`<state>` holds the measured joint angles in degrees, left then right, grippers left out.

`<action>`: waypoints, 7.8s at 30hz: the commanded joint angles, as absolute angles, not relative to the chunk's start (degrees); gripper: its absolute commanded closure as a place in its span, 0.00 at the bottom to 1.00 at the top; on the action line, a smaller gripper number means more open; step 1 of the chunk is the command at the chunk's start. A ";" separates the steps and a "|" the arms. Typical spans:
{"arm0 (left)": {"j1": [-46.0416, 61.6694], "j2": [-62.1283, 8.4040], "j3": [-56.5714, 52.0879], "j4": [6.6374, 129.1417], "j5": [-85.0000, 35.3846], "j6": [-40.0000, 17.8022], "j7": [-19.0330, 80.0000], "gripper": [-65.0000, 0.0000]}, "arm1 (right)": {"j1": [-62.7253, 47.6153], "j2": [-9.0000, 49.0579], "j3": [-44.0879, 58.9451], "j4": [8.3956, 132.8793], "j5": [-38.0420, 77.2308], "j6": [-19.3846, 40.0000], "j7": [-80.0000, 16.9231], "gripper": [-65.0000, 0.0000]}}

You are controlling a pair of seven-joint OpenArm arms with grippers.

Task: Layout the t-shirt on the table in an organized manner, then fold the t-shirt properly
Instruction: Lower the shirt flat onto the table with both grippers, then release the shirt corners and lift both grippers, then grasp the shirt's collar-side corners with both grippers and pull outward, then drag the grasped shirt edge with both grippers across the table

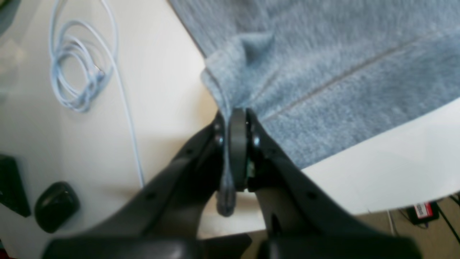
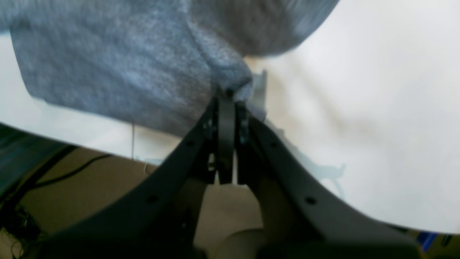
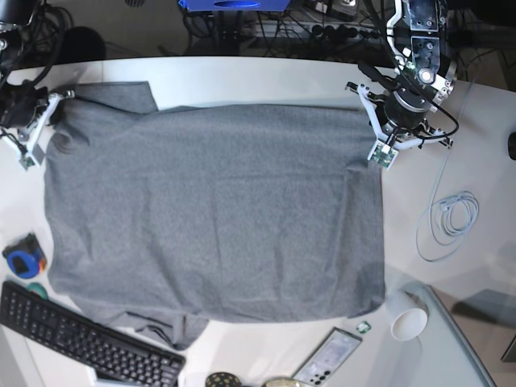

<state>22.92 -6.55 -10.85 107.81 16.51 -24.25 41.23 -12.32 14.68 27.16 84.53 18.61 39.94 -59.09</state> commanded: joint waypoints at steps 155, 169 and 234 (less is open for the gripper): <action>27.65 -1.98 -41.19 83.38 -15.16 -31.96 26.33 0.34 | -19.30 3.12 38.29 87.08 6.20 40.00 -42.42 0.45; 23.87 -1.98 -36.44 79.52 -14.99 -31.96 26.33 0.34 | -19.38 3.12 38.20 87.08 6.11 40.00 -42.42 0.45; -14.20 -1.98 -30.02 72.22 -1.45 -24.92 38.55 1.00 | 26.59 9.63 17.54 57.63 -5.05 40.00 -51.56 0.99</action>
